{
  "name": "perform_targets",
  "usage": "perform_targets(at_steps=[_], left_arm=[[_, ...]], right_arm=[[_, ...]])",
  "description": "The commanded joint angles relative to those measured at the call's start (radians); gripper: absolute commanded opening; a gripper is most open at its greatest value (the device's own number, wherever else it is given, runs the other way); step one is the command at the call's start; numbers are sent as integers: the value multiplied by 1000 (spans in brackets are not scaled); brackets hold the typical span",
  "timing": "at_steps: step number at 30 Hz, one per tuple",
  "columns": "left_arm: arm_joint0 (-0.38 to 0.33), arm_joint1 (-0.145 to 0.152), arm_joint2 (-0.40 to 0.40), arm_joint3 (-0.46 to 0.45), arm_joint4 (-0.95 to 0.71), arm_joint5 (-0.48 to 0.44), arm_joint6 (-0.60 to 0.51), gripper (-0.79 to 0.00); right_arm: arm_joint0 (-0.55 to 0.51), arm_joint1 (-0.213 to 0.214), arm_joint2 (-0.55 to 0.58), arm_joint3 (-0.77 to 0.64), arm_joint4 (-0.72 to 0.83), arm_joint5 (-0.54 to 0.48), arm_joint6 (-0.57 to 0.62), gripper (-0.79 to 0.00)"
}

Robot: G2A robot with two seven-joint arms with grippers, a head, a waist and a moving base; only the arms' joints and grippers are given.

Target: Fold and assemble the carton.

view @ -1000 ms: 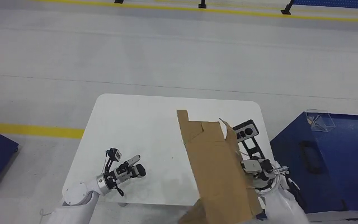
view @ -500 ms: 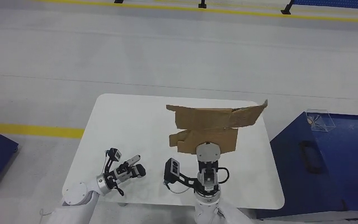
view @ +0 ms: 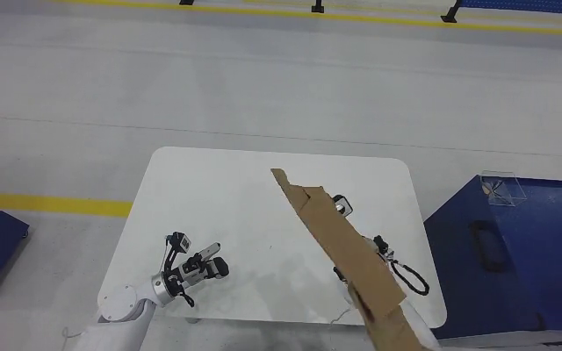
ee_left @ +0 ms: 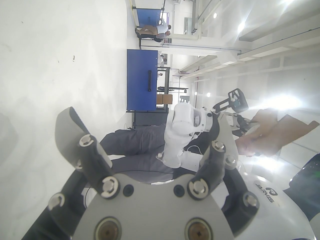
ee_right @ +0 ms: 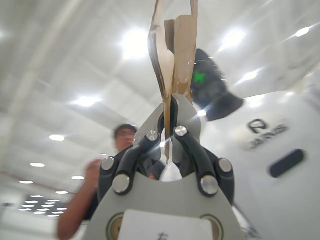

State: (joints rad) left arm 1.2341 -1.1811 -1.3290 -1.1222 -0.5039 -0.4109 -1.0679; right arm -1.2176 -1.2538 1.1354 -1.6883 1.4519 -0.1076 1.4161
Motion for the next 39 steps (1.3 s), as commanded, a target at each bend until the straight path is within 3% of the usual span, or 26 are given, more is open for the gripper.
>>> perform_targets(at_steps=[1,3,10,20,22,27,30,35,39], left_arm=[[0,0,0,0,0,0,0,0],[0,0,0,0,0,0,0,0],[0,0,0,0,0,0,0,0],[0,0,0,0,0,0,0,0],[0,0,0,0,0,0,0,0],[0,0,0,0,0,0,0,0],[0,0,0,0,0,0,0,0],[0,0,0,0,0,0,0,0],[0,0,0,0,0,0,0,0]], right_arm=[[-25,14,129,-49,-285,-261,-39,-785],[-72,23,207,-117,-472,-404,-107,-785],[-213,29,380,-275,-891,-682,-387,-785],[-213,29,380,-275,-891,-682,-387,-785],[-204,32,412,-330,-1021,-707,-411,-785],[-190,39,620,-530,-1685,-885,-589,-785],[-182,27,709,-662,-1999,-905,-709,-785],[-67,40,681,-662,-2516,-905,-997,-785],[-22,77,591,-662,-3016,-905,-1296,-785]])
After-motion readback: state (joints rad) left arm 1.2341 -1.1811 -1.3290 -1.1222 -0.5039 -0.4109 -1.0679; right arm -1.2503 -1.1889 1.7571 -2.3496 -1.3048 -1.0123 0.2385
